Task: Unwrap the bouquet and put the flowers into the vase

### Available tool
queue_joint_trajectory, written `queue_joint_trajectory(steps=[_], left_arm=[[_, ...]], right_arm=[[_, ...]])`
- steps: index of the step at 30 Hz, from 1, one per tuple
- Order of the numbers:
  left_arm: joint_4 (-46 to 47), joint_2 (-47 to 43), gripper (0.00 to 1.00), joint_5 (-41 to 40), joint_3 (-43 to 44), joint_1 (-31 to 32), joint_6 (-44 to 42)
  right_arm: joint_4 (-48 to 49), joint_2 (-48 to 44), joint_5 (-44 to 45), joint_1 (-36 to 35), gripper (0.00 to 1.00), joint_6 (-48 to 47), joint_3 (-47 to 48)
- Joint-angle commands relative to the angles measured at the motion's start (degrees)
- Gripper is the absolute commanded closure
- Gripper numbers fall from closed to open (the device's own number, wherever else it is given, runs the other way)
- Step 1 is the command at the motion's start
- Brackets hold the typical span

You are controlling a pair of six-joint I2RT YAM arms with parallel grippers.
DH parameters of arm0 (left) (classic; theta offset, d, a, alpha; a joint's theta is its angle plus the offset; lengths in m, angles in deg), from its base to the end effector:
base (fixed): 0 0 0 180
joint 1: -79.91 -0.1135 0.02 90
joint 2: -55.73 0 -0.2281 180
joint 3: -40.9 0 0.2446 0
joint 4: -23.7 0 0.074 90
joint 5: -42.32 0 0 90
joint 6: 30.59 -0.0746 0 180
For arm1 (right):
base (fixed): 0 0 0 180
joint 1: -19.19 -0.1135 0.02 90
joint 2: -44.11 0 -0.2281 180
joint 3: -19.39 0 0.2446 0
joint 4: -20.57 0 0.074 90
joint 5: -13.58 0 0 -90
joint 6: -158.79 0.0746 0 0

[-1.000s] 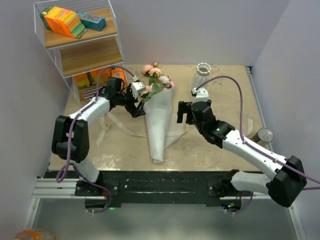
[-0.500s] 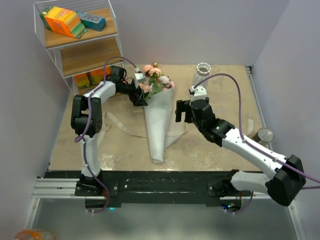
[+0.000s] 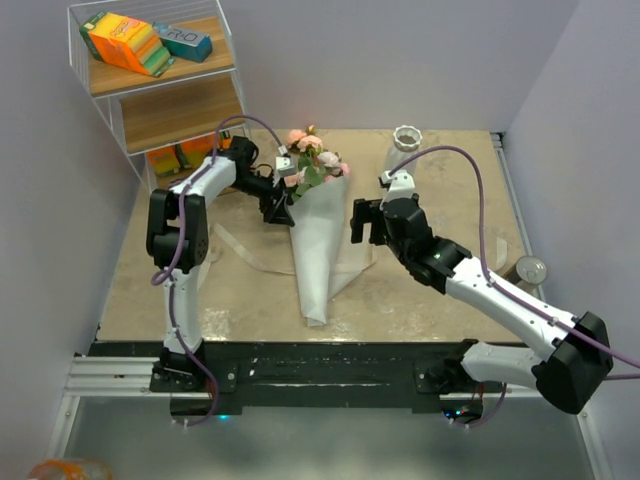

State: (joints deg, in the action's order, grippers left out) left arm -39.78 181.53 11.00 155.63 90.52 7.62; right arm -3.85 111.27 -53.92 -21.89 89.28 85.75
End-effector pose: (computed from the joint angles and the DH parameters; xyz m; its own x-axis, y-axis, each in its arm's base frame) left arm 0.4045 -0.1406 0.1428 -0.3350 0.4783 -0.8118 0.9420 0.1507 -0.3000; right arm 0.2489 0.1791 0.2594 -0.4220 0.0611 -0.9045 -0.2118 0.9635 0.1639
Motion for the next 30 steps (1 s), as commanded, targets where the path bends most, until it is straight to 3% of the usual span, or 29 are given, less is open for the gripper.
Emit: queue_joint_trajectory(steps=[1, 17, 24, 30], left_arm=[[-3.99, 0.76, 0.08, 1.36, 0.98, -0.33, -4.64], [-2.58, 4.63, 0.08, 1.18, 5.73, 0.37, -3.05], [5.06, 1.30, 0.08, -1.19, 3.10, 0.29, 1.60], [2.10, 2.34, 0.09, -0.93, 4.14, 0.20, -0.67]], right_arm=[[1.60, -2.56, -0.88, -0.05, 0.05, 0.16, 0.40], [2.66, -3.26, -1.93, -0.05, 0.05, -0.80, -0.57], [3.27, -3.08, -3.16, -0.05, 0.05, -0.63, -1.45], [3.27, -3.70, -2.99, -0.14, 0.05, -0.80, -1.54]])
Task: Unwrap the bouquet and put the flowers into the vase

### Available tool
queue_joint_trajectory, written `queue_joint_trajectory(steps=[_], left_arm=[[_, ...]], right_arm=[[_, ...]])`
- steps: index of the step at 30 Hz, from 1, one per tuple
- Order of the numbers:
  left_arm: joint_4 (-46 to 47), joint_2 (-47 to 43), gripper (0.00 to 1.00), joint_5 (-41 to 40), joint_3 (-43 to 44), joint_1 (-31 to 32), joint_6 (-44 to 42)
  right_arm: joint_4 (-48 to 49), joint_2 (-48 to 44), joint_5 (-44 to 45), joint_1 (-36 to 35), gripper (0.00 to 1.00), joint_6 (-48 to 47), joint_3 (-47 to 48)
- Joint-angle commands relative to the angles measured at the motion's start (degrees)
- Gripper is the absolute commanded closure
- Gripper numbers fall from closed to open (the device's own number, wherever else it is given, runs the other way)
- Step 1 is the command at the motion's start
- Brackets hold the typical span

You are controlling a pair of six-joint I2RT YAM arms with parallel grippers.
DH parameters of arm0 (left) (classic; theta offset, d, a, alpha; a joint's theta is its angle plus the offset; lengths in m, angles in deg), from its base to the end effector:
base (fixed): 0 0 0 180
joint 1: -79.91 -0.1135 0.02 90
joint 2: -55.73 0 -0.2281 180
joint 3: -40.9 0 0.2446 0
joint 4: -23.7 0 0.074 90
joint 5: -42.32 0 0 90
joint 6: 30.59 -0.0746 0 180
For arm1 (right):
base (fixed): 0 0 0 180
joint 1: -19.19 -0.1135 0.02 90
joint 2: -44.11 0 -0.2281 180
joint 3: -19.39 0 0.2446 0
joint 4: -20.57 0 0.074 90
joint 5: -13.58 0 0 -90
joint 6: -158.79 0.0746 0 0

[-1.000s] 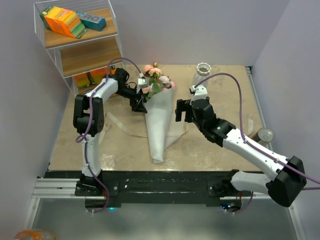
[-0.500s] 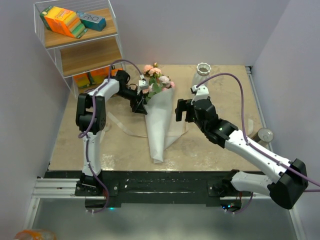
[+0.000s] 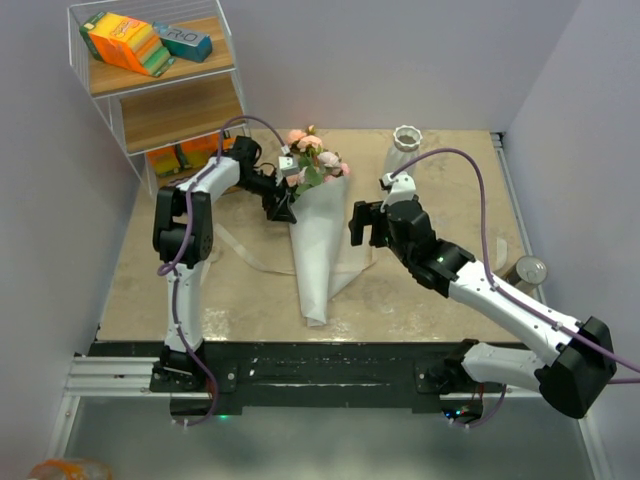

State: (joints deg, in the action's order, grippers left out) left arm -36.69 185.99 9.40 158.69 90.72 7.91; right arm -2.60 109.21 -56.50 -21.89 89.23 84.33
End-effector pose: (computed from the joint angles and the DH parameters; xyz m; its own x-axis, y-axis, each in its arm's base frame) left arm 0.4204 -0.1440 0.1253 -0.3144 0.4930 -0.8112 0.9493 0.1632 -0.2687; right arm 0.2435 0.1786 0.2626 -0.4131 0.0754 -0.9075 -0.2537 0.9476 0.1942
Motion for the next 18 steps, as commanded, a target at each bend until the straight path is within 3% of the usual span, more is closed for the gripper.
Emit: queue_joint_trajectory(steps=[1, 5, 6, 10, 14, 18], left_arm=[[-2.05, -1.59, 0.10, 0.93, 1.61, 0.00, -1.57], [-7.15, 0.78, 0.20, 1.10, 3.63, 0.27, -4.91], [-8.90, 0.96, 0.30, 1.19, 4.07, 0.44, -6.14], [-10.67, 0.96, 0.51, 0.58, 4.95, 0.44, -7.38], [-10.06, 0.26, 0.56, -0.13, 5.92, 0.44, -6.50], [-8.65, 0.09, 0.68, -0.48, 6.71, 0.44, -4.57]], right_arm=[[1.94, -1.82, -0.24, -0.14, 0.05, -0.76, -0.03], [1.42, -2.00, 0.82, -0.14, 0.05, -0.93, -0.03], [1.33, -2.00, 0.91, -0.05, 0.05, -0.94, -0.03], [1.68, -1.91, 0.64, -0.14, 0.05, -0.76, 0.06], [1.85, -1.99, 0.47, -0.14, 0.05, -0.58, 0.59], [1.50, -2.17, 0.64, -0.14, 0.05, -0.67, 1.03]])
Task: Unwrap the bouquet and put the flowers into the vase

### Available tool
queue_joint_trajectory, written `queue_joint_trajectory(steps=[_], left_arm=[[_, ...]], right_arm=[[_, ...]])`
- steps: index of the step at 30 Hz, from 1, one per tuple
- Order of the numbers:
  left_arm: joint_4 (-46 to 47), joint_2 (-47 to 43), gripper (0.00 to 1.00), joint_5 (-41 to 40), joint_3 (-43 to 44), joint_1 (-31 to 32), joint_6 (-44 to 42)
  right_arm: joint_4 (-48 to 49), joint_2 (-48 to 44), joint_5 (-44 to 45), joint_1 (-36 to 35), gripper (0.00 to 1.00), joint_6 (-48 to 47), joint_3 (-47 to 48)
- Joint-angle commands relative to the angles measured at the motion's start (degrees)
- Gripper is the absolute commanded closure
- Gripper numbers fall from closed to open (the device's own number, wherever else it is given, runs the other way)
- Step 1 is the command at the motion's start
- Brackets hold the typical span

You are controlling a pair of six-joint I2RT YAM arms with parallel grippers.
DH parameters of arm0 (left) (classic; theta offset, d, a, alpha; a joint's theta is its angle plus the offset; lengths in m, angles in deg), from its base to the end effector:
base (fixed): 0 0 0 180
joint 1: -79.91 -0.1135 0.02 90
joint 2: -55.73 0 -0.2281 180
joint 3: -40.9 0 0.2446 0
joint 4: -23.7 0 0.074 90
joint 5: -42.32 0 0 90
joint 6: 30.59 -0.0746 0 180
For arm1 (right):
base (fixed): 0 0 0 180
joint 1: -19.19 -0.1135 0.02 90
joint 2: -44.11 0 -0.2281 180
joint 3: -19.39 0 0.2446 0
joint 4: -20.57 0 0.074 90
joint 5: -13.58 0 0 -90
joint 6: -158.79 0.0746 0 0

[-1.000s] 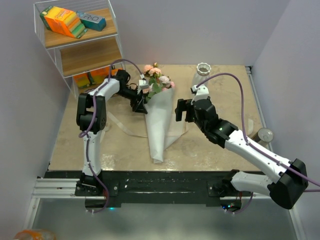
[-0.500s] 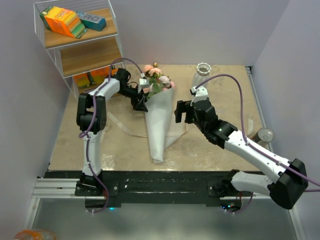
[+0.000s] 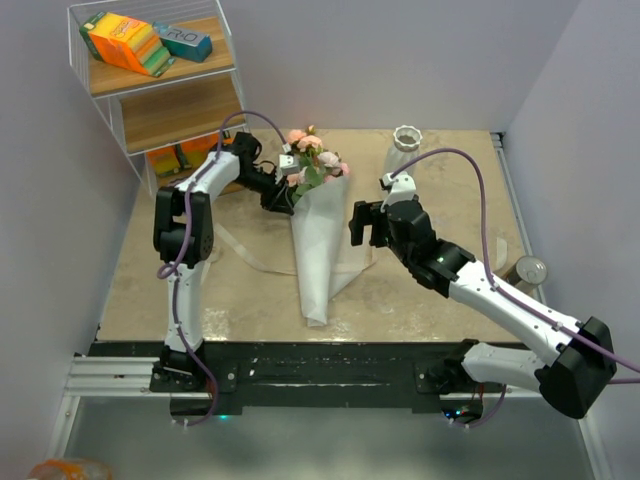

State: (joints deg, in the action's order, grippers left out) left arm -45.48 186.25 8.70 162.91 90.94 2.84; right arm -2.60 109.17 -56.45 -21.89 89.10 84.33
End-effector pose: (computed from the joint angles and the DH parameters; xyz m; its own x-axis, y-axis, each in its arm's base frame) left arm 0.4148 -0.1441 0.1380 -0.2945 0.5282 -0.7964 0.9547 0.1247 -0.2703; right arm 0.2435 0.1784 0.2628 -0.4118 0.0738 -0.9083 -0.2540 0.9479 0.1922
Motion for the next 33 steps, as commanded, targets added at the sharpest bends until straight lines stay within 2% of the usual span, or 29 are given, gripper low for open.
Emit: queue_joint_trajectory(steps=[1, 4, 7, 9, 11, 23, 33], left_arm=[[0.49, -0.18, 0.68, 0.22, 2.49, 0.22, 0.76], [1.54, 0.08, 0.70, 0.22, 2.49, 0.31, 1.64], [2.77, 0.35, 0.78, -0.22, 2.49, 0.49, 2.61], [4.26, 0.35, 0.93, -0.57, 2.41, 0.57, 3.75], [5.84, 0.35, 1.00, -0.66, 2.23, 0.66, 4.98], [8.49, -1.23, 1.00, -0.92, 3.54, 0.84, 7.44], [-2.67, -2.99, 1.00, 3.12, 14.53, 0.84, 3.40]], right_arm=[[1.41, -2.21, 0.69, -0.05, 0.05, -0.63, 1.20], [0.89, -2.48, 0.86, -0.05, 0.05, -0.80, 1.38], [0.62, -2.74, 1.21, -0.14, 0.05, -0.98, 1.38], [0.54, -2.74, 1.22, -0.14, 0.05, -0.98, 1.47], [0.36, -2.74, 1.22, -0.05, 0.05, -0.89, 1.64], [-0.17, -3.44, 1.22, -0.05, 0.08, -0.72, 2.43], [-0.78, -5.73, 2.18, -0.05, 0.10, -0.45, 2.08]])
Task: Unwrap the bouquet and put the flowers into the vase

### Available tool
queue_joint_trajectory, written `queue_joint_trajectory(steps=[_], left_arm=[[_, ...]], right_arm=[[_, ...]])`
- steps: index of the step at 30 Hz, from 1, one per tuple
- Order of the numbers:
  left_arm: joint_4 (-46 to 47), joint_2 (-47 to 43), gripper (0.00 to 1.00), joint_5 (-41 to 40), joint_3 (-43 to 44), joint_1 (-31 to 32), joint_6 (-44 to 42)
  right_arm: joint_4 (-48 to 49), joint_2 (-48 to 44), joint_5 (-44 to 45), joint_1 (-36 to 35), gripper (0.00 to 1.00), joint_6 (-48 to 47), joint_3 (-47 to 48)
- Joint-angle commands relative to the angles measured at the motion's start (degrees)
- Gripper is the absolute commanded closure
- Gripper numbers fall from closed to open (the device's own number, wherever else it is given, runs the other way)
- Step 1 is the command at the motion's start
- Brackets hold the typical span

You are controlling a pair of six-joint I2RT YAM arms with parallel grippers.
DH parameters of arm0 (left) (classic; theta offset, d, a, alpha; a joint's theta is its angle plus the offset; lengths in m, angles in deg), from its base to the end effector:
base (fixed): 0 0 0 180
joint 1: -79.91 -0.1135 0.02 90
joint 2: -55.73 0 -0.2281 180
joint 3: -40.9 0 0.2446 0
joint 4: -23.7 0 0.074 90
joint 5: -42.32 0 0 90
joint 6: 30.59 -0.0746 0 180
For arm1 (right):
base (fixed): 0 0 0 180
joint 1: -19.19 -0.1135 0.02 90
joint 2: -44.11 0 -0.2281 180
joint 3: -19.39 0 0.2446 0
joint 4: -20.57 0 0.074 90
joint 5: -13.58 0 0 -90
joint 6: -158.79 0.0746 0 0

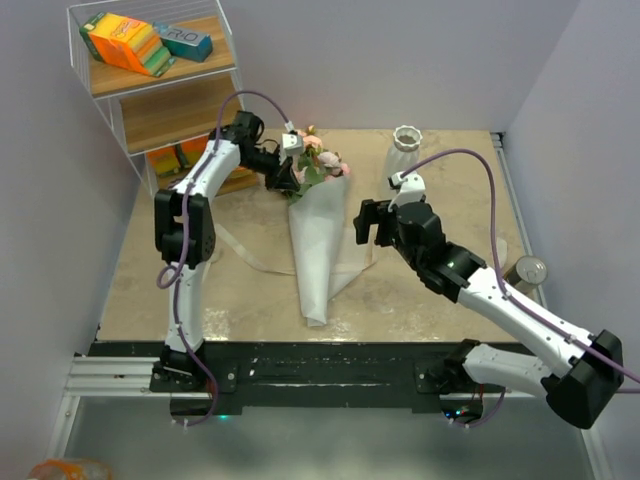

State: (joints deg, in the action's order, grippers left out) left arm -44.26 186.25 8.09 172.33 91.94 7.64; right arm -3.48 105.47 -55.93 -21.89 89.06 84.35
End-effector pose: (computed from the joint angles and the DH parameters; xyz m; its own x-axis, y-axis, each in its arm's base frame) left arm 0.4351 -0.1558 0.1840 -0.2175 0.4982 -0.8394 0.9751 0.1481 -0.1648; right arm 0.2355 0.1706 0.2788 -0.3747 0.1039 -0.9213 -0.2543 0.9441 0.2099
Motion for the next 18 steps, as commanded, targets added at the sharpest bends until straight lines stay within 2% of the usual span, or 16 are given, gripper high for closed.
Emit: queue_joint_trajectory(steps=[1, 6, 9, 10, 13, 18], left_arm=[[-3.90, -4.12, 1.00, 3.91, 5.03, -0.17, -1.41], [-3.81, -5.45, 1.00, 2.69, 0.38, -0.17, -3.16], [-4.68, -3.52, 0.89, 1.02, -0.95, -0.17, -4.04], [-6.08, -1.86, 0.81, 0.84, -0.69, -0.17, -4.39], [-8.55, 1.39, 0.73, 0.92, 1.50, -0.17, -5.71], [-2.59, 2.02, 0.72, 0.66, 0.28, -0.17, -1.76]], right_arm=[[0.00, -2.12, 1.66, -0.05, 0.10, -0.41, 2.06], [-0.09, -3.09, 1.57, -0.14, 0.10, -0.23, 1.62], [0.00, -3.53, 1.83, -0.05, 0.10, 0.03, 1.01], [0.09, -3.62, 1.83, -0.14, 0.10, 0.12, 0.57], [0.09, -3.88, 1.66, -0.14, 0.10, 0.29, 0.13], [0.79, -3.27, -0.10, -0.05, 0.10, -0.06, -0.23]])
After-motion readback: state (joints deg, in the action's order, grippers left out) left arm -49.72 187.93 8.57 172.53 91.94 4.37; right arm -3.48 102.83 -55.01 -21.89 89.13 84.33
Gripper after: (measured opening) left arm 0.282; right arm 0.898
